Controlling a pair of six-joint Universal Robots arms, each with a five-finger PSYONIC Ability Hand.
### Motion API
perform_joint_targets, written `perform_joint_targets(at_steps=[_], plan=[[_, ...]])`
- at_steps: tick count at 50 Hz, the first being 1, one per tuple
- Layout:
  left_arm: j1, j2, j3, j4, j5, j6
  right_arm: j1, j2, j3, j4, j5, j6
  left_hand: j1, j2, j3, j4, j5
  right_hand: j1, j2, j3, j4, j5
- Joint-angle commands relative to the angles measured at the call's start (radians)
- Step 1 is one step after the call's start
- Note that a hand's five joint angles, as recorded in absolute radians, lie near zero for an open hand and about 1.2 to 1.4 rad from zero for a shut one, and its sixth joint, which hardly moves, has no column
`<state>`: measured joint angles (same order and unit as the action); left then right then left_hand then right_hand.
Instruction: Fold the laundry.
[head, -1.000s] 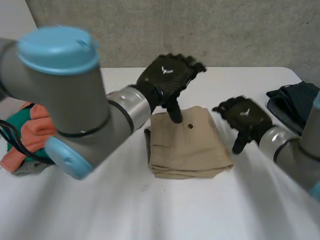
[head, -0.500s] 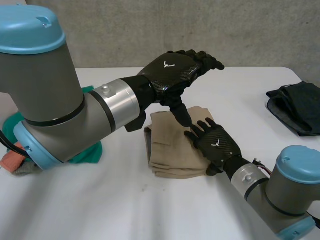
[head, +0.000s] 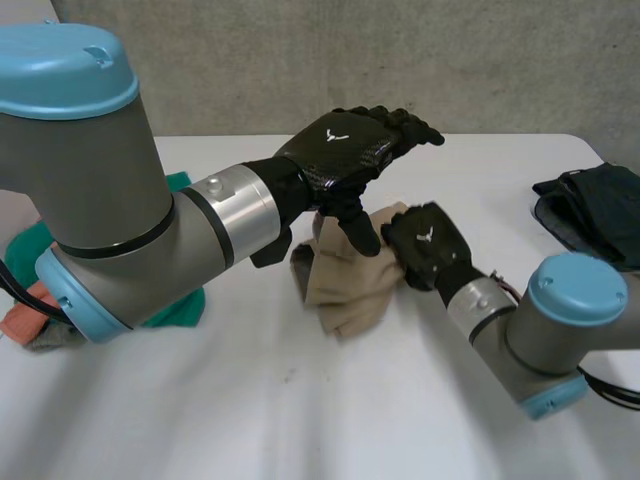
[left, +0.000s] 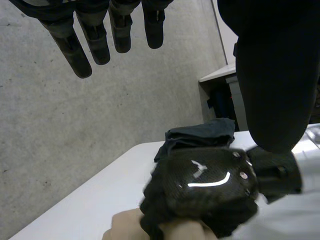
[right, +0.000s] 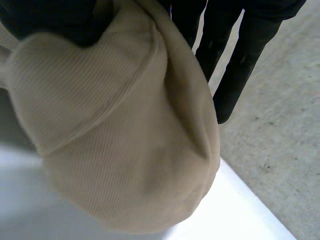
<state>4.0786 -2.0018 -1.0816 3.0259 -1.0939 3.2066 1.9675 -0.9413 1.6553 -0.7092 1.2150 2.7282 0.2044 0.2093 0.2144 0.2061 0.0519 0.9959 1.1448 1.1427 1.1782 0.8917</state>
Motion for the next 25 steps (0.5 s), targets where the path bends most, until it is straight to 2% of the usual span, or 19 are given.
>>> perform_joint_targets(at_steps=[1,4,14,22,25], plan=[[0.003,0.011,0.008,0.002,0.002,0.001,-0.009,-0.008,-0.140,0.059,0.000,0.183,0.071,0.066,0.061,0.069,0.049,0.400,0.251,0.254,0.218,0.330],[0.005,0.026,0.011,0.010,0.000,0.001,-0.038,-0.014,-0.218,0.086,-0.002,0.222,0.071,0.066,0.061,0.069,0.049,0.400,0.251,0.254,0.218,0.330],[0.006,0.055,0.012,0.062,-0.018,-0.004,-0.254,0.007,-0.494,0.157,-0.020,0.243,0.071,0.066,0.061,0.069,0.049,0.400,0.251,0.254,0.218,0.330],[0.003,0.055,0.012,0.063,-0.020,-0.004,-0.467,0.110,-0.692,0.132,-0.109,0.314,0.071,0.066,0.061,0.069,0.049,0.400,0.251,0.254,0.218,0.330],[0.002,0.054,0.012,0.063,-0.020,-0.004,-0.554,0.188,-0.778,0.106,-0.184,0.381,0.071,0.066,0.061,0.069,0.049,0.400,0.251,0.254,0.218,0.330]])
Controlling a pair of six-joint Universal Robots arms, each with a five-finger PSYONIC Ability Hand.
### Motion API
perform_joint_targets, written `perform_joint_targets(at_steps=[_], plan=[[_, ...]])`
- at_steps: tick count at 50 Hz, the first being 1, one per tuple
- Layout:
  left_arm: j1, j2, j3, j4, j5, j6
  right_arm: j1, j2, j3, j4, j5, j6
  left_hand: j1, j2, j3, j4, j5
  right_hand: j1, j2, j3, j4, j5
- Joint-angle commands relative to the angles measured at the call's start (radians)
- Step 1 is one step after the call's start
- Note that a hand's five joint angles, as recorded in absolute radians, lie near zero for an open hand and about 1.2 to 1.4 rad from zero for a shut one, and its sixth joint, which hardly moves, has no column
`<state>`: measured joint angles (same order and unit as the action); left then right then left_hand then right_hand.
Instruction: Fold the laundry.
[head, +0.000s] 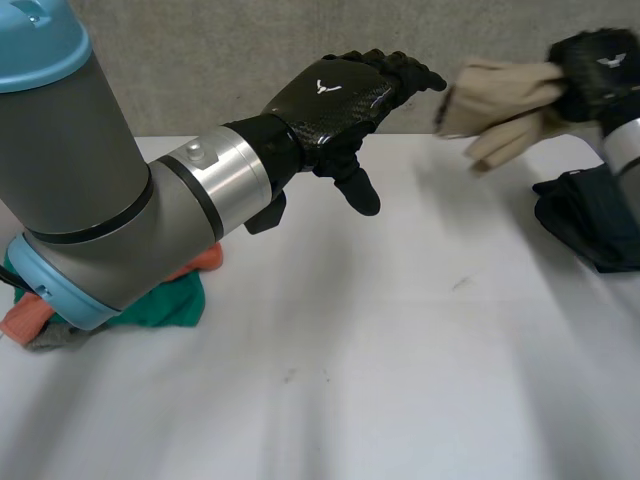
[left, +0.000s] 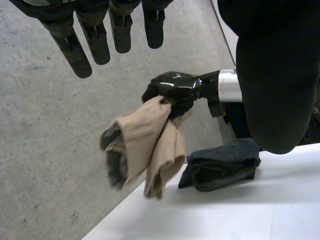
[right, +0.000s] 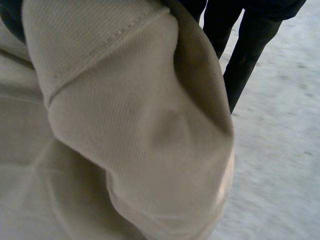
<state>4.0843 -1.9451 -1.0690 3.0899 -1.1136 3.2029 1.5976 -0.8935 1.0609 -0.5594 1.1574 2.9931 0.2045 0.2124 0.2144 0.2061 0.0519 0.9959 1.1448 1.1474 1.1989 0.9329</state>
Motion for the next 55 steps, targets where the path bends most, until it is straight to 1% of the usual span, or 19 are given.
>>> perform_joint_targets(at_steps=[1,6,11,14,16,20,25,26,27,28,29,34,37,42,46,47,50,51,55], plan=[[-0.004,-0.005,0.000,0.000,0.000,0.000,-0.223,0.187,-0.221,-0.063,-0.166,0.144,0.071,0.063,0.061,0.069,0.049,0.400,0.251,0.249,0.197,0.289],[-0.005,-0.011,-0.009,-0.002,0.000,0.000,-0.329,0.338,-0.297,-0.137,-0.263,0.168,0.071,0.063,0.061,0.069,0.049,0.400,0.251,0.249,0.197,0.289],[-0.007,-0.015,-0.019,0.000,0.000,0.000,-0.416,0.448,-0.299,-0.198,-0.334,0.172,0.071,0.063,0.061,0.069,0.049,0.400,0.251,0.249,0.197,0.289],[-0.008,-0.021,-0.020,-0.001,-0.002,0.002,-0.456,0.511,-0.279,-0.224,-0.409,0.173,0.071,0.063,0.061,0.069,0.049,0.400,0.251,0.249,0.197,0.289],[-0.010,-0.024,-0.020,-0.002,-0.002,0.002,-0.472,0.527,-0.244,-0.244,-0.468,0.175,0.071,0.063,0.061,0.069,0.049,0.400,0.251,0.249,0.197,0.289],[-0.016,-0.026,-0.022,-0.002,-0.003,0.003,-0.508,0.496,-0.171,-0.303,-0.521,0.175,0.074,0.066,0.064,0.072,0.052,0.400,0.251,0.249,0.197,0.289],[-0.022,-0.023,-0.028,-0.001,-0.002,0.003,-0.541,0.437,-0.096,-0.330,-0.528,0.175,0.074,0.066,0.064,0.072,0.052,0.400,0.251,0.249,0.197,0.289],[-0.022,-0.023,-0.028,-0.002,-0.002,0.003,-0.542,0.423,-0.088,-0.330,-0.525,0.175,0.074,0.066,0.064,0.072,0.052,0.242,0.093,0.090,0.039,0.130],[-0.022,-0.021,-0.028,-0.001,-0.002,0.003,-0.542,0.394,-0.073,-0.318,-0.515,0.175,0.074,0.066,0.064,0.072,0.052,-0.397,-0.546,-0.548,-0.600,-0.508],[-0.024,-0.021,-0.026,0.000,0.000,0.003,-0.545,0.380,-0.064,-0.310,-0.513,0.175,0.074,0.066,0.064,0.072,0.052,-0.670,-0.819,-0.822,-0.873,-0.782],[-0.024,-0.021,-0.026,0.000,0.000,0.003,-0.547,0.364,-0.055,-0.301,-0.509,0.175,0.074,0.066,0.064,0.072,0.052,-0.821,-0.970,-0.973,-1.024,-0.933],[-0.035,-0.020,-0.025,0.001,0.000,0.003,-0.579,0.268,-0.024,-0.159,-0.472,0.170,0.074,0.066,0.064,0.072,0.052,-0.821,-0.970,-0.973,-1.024,-0.933],[-0.041,-0.017,-0.025,0.001,-0.002,0.003,-0.630,0.213,-0.022,-0.022,-0.463,0.144,0.074,0.066,0.064,0.072,0.052,-0.821,-0.970,-0.973,-1.024,-0.933],[-0.045,0.000,-0.028,0.001,-0.002,0.003,-0.683,0.137,-0.021,0.162,-0.434,-0.031,0.074,0.066,0.064,0.072,0.052,-0.821,-0.970,-0.973,-1.024,-0.933],[-0.051,0.014,-0.026,0.001,-0.002,0.002,-0.717,0.068,-0.038,0.297,-0.250,-0.259,0.071,0.063,0.061,0.069,0.049,-0.821,-0.970,-0.973,-1.024,-0.933],[-0.053,0.024,-0.025,0.003,-0.003,0.002,-0.714,0.039,-0.053,0.333,-0.152,-0.343,0.071,0.063,0.061,0.069,0.049,-0.821,-0.970,-0.973,-1.024,-0.933],[-0.055,0.040,-0.020,0.004,-0.003,0.000,-0.708,-0.011,-0.078,0.346,-0.030,-0.440,0.071,0.063,0.061,0.069,0.049,-0.821,-0.970,-0.973,-1.024,-0.933],[-0.055,0.049,-0.017,0.009,-0.005,-0.001,-0.688,-0.030,-0.076,0.329,0.034,-0.475,0.068,0.060,0.058,0.066,0.046,-0.821,-0.970,-0.973,-1.024,-0.933],[-0.050,0.077,-0.011,0.015,-0.037,-0.001,-0.516,-0.079,-0.044,0.225,0.045,-0.438,0.071,0.063,0.061,0.069,0.049,-0.821,-0.970,-0.973,-1.024,-0.933]])
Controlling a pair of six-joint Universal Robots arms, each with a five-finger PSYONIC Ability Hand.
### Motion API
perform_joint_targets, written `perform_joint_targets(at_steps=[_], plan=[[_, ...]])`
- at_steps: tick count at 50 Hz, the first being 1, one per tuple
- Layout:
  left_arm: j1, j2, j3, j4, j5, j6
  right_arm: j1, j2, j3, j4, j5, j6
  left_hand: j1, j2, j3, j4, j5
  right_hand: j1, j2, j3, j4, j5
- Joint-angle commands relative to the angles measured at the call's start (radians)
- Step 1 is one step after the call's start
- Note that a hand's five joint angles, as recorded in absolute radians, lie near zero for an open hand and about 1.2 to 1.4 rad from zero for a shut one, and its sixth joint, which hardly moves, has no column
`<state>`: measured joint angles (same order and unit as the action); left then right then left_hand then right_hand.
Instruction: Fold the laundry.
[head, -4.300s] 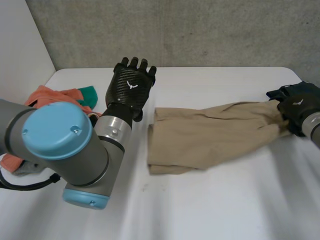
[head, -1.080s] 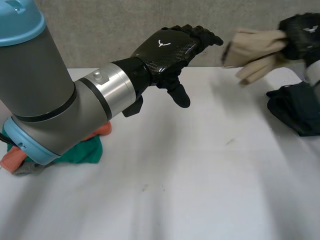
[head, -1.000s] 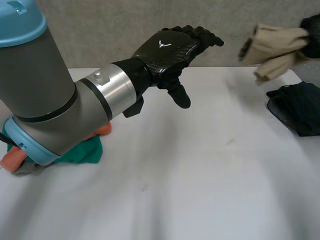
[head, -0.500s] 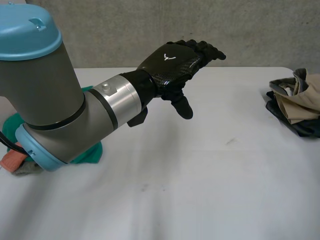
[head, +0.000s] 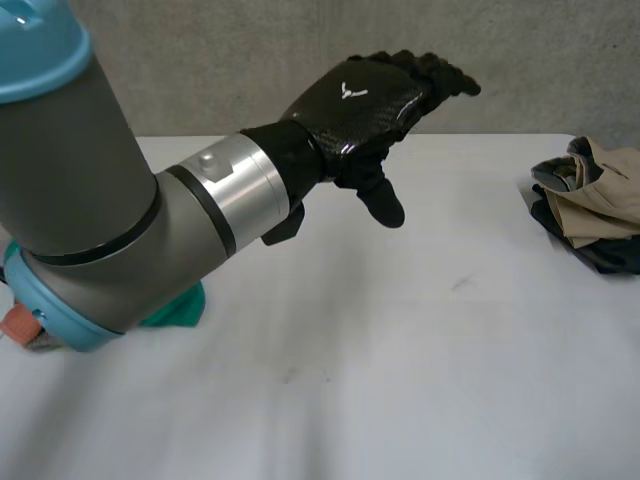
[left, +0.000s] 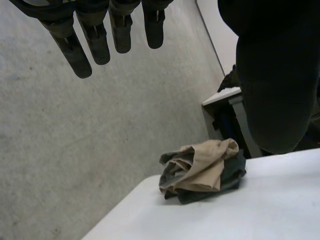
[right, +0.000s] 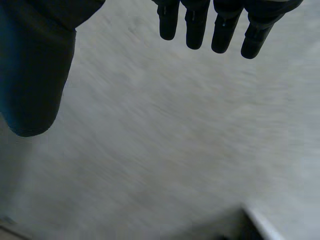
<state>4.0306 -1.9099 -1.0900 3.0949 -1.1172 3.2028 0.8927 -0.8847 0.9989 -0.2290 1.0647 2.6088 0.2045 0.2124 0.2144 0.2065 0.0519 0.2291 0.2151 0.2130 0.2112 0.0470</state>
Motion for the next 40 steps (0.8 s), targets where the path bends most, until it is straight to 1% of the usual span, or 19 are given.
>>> perform_joint_targets(at_steps=[1,4,5,8,9,12,13,14,16,17,21,26,31,33,35,36,38,39,40], plan=[[0.008,0.057,0.013,0.010,-0.070,0.000,0.250,-0.130,0.055,-0.159,0.135,-0.020,0.071,0.063,0.061,0.069,0.049,-0.055,-0.041,-0.038,-0.037,-0.047],[0.018,0.084,0.013,0.014,-0.148,0.008,0.319,-0.223,0.147,-0.225,0.120,0.036,0.062,0.054,0.052,0.060,0.040,-0.055,-0.041,-0.038,-0.037,-0.047],[0.028,0.097,0.013,0.019,-0.195,0.011,0.360,-0.279,0.220,-0.260,0.091,0.069,0.062,0.054,0.052,0.060,0.040,-0.055,-0.041,-0.038,-0.037,-0.047],[0.073,0.107,0.009,0.024,-0.262,0.020,0.423,-0.354,0.337,-0.294,0.012,0.100,0.068,0.060,0.058,0.066,0.046,-0.055,-0.041,-0.038,-0.037,-0.047],[0.126,0.109,0.001,0.024,-0.297,0.043,0.475,-0.397,0.413,-0.309,-0.052,0.103,0.071,0.063,0.061,0.069,0.049,-0.055,-0.041,-0.038,-0.037,-0.047],[0.215,0.103,-0.024,0.011,-0.334,0.116,0.560,-0.434,0.519,-0.312,-0.143,0.093,0.059,0.051,0.049,0.057,0.037,-0.055,-0.041,-0.038,-0.037,-0.047],[0.270,0.098,-0.057,0.007,-0.351,0.191,0.619,-0.444,0.582,-0.314,-0.175,0.073,0.039,0.031,0.029,0.037,0.017,-0.055,-0.041,-0.038,-0.037,-0.047],[0.296,0.095,-0.076,0.007,-0.358,0.231,0.643,-0.445,0.608,-0.309,-0.189,0.056,0.027,0.019,0.017,0.025,0.005,-0.055,-0.041,-0.038,-0.037,-0.047],[0.346,0.080,-0.109,0.008,-0.365,0.317,0.683,-0.448,0.664,-0.300,-0.192,0.013,0.027,0.019,0.017,0.025,0.005,-0.055,-0.041,-0.038,-0.037,-0.047],[0.387,0.048,-0.137,0.010,-0.365,0.401,0.712,-0.450,0.708,-0.285,-0.189,-0.039,0.027,0.019,0.017,0.025,0.005,-0.055,-0.041,-0.038,-0.037,-0.047],[0.474,-0.065,-0.168,0.010,-0.363,0.560,0.741,-0.442,0.791,-0.228,-0.189,-0.171,0.024,0.016,0.014,0.022,0.002,-0.055,-0.041,-0.038,-0.037,-0.047],[0.574,-0.205,-0.168,0.014,-0.351,0.634,0.747,-0.424,0.833,-0.168,-0.178,-0.286,0.024,0.016,0.014,0.022,0.002,-0.055,-0.041,-0.038,-0.037,-0.047],[0.617,-0.320,-0.130,0.051,-0.348,0.646,0.739,-0.408,0.834,-0.142,-0.158,-0.311,0.044,0.036,0.034,0.042,0.022,-0.055,-0.041,-0.038,-0.037,-0.047],[0.623,-0.366,-0.099,0.082,-0.343,0.652,0.738,-0.402,0.836,-0.141,-0.150,-0.308,0.123,0.115,0.113,0.121,0.101,-0.055,-0.041,-0.038,-0.037,-0.047],[0.624,-0.385,-0.084,0.088,-0.342,0.654,0.736,-0.399,0.837,-0.141,-0.150,-0.309,0.290,0.282,0.280,0.288,0.268,-0.055,-0.041,-0.038,-0.037,-0.047],[0.620,-0.393,-0.073,0.090,-0.342,0.655,0.736,-0.398,0.840,-0.141,-0.150,-0.309,0.587,0.579,0.577,0.585,0.565,-0.055,-0.041,-0.038,-0.037,-0.047],[0.611,-0.393,-0.067,0.094,-0.343,0.652,0.736,-0.398,0.843,-0.141,-0.150,-0.309,1.057,1.050,1.047,1.055,1.035,-0.055,-0.041,-0.038,-0.037,-0.047],[0.608,-0.391,-0.067,0.097,-0.343,0.649,0.736,-0.398,0.843,-0.141,-0.149,-0.309,1.190,1.183,1.180,1.188,1.168,-0.055,-0.041,-0.038,-0.037,-0.047],[0.593,-0.387,-0.065,0.105,-0.345,0.643,0.735,-0.398,0.843,-0.141,-0.149,-0.309,1.192,1.184,1.182,1.190,1.170,-0.055,-0.041,-0.038,-0.037,-0.047]])
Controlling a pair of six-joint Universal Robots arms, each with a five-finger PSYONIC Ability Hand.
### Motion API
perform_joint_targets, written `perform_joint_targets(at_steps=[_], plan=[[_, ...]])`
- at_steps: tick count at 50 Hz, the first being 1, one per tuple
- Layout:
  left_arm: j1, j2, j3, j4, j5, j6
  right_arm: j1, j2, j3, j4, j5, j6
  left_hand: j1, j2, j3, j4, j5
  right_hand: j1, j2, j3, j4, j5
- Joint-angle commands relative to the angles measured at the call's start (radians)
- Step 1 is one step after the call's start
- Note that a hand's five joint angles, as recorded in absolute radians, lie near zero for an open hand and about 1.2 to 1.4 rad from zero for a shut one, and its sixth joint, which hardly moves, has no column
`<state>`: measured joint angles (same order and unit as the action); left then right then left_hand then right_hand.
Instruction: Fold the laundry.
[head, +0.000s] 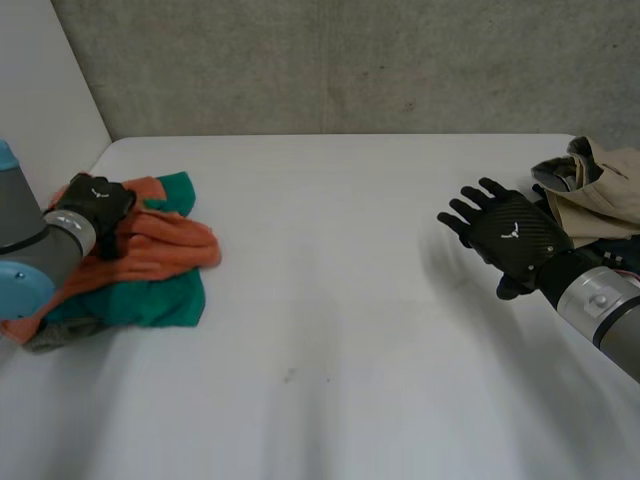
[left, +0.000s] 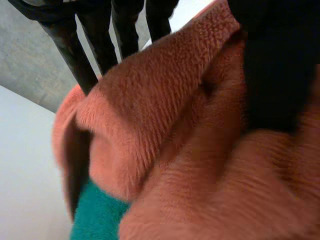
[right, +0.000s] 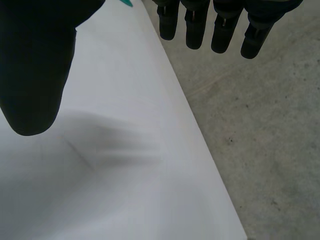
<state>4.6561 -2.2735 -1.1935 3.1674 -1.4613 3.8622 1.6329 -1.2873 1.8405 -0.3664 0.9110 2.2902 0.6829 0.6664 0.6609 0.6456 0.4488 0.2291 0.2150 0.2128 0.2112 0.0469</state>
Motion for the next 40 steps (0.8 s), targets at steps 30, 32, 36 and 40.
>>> perform_joint_targets(at_steps=[30,32,36,40], plan=[[-0.774,-0.017,0.017,0.233,0.013,-0.323,-0.056,-0.086,-0.023,0.007,0.144,0.219,-0.493,-0.476,-0.471,-0.455,-0.433,-0.055,-0.040,-0.038,-0.037,-0.047],[-0.769,0.060,0.002,0.238,0.003,-0.319,-0.051,-0.087,-0.035,0.029,0.155,0.221,-0.496,-0.479,-0.474,-0.458,-0.436,-0.055,-0.040,-0.038,-0.037,-0.047],[-0.677,0.195,-0.079,0.240,-0.005,-0.316,-0.050,-0.087,-0.085,0.130,0.166,0.233,-0.475,-0.459,-0.453,-0.438,-0.416,-0.055,-0.040,-0.038,-0.037,-0.047],[-0.620,0.245,-0.142,0.204,-0.033,-0.323,-0.013,-0.083,-0.171,0.304,0.175,0.291,-0.464,-0.447,-0.442,-0.426,-0.404,-0.055,-0.040,-0.038,-0.037,-0.047]])
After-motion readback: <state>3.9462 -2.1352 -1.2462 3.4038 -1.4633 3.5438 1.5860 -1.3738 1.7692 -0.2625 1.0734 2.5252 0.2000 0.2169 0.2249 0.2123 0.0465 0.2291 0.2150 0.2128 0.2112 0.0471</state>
